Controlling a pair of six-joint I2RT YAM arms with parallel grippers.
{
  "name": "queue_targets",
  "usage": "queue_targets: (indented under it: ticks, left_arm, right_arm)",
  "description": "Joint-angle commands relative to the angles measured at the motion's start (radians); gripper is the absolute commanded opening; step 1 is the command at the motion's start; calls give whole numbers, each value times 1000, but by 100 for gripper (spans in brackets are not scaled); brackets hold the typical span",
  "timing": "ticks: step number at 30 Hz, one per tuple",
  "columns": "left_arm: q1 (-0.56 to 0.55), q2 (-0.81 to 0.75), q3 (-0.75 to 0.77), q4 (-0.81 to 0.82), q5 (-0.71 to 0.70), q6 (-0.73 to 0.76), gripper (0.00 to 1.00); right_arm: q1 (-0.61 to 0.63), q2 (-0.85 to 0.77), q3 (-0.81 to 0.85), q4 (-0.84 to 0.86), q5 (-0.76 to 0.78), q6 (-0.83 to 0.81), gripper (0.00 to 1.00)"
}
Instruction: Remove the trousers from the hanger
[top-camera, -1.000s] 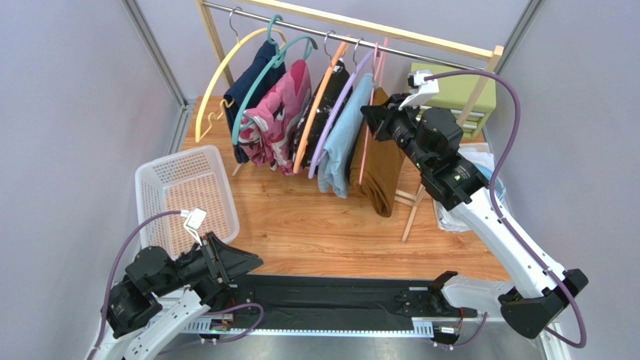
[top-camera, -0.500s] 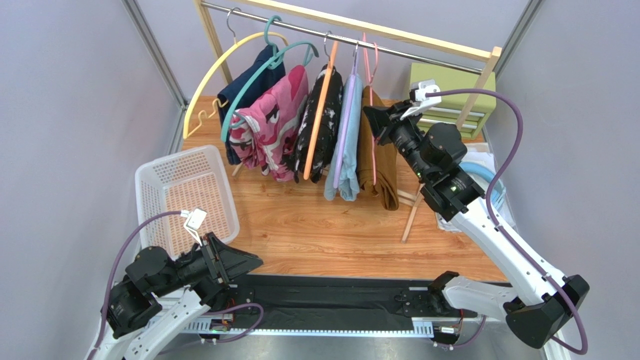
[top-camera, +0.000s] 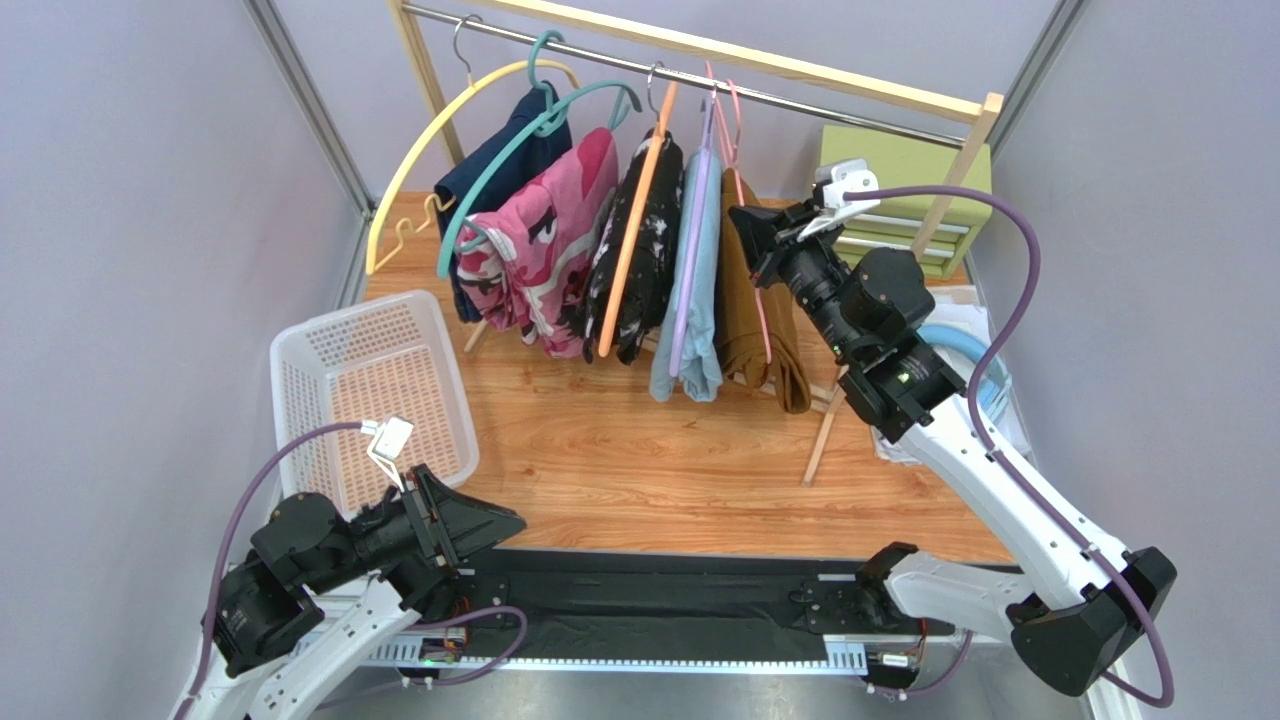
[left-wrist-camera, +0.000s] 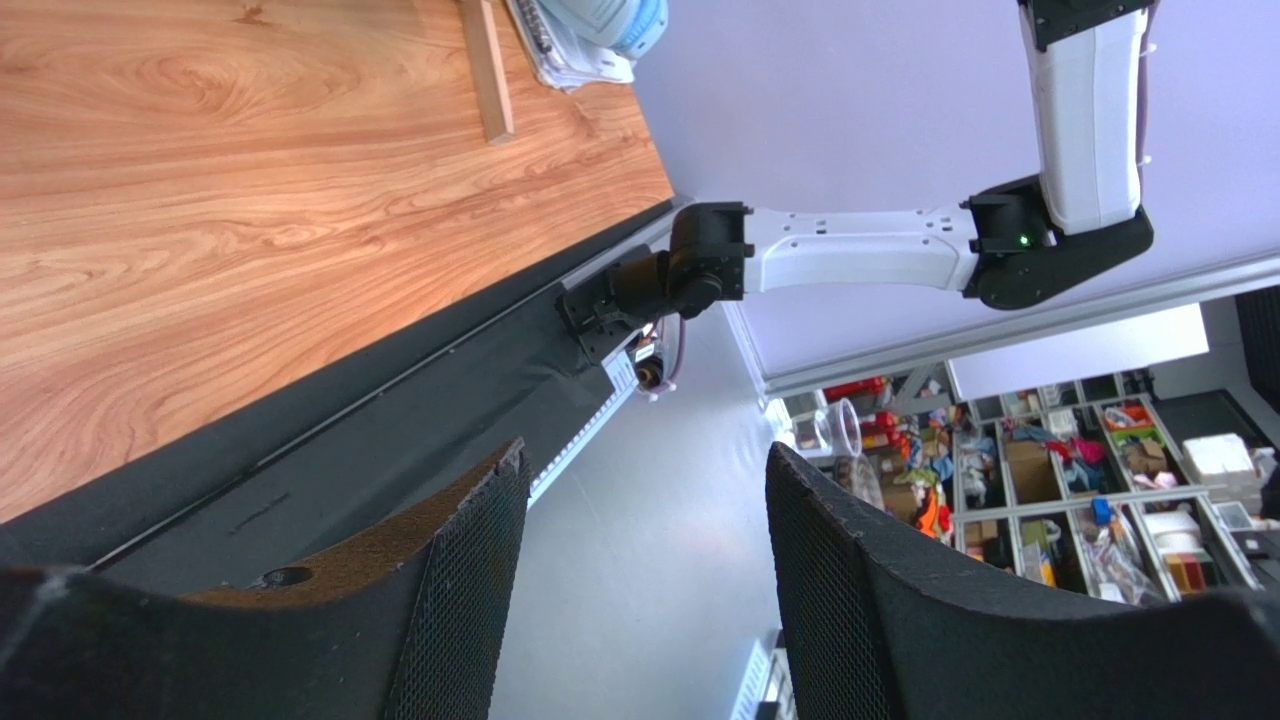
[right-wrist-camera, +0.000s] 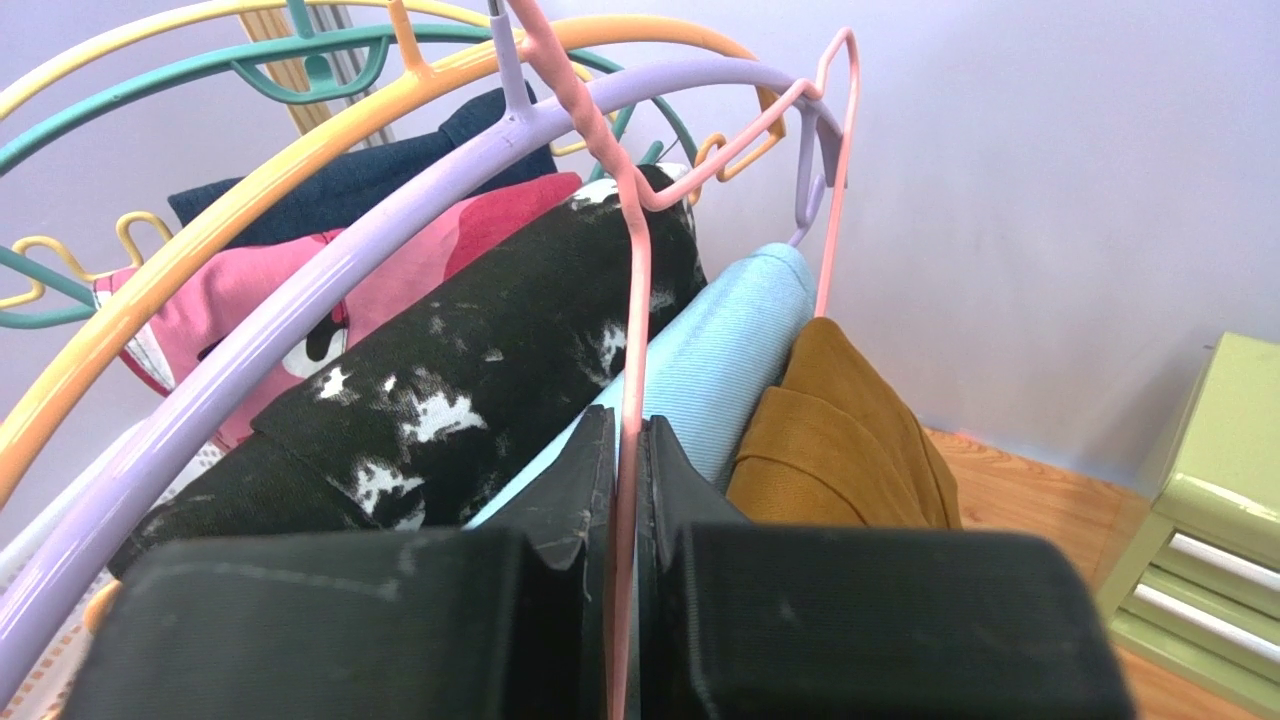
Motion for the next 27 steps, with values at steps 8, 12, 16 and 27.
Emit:
queue_targets:
  ticks: [8,12,16,27]
  left_arm:
    - [-4,-15,14,-4,-10,-8,66]
    - [-4,35,10,17,-3,-5,66]
    - [-4,65,5,51,11,-5,66]
    - [-4,101,7,102,28,-5,66]
  right_arm:
    - [11,-102,-44,350,-48,-84,0]
    - [10,-158,-73,375,-26,-72,0]
    - [11,-182,-44,329,-78,-73,0]
    - [11,-209,2,218,-160,-109,0]
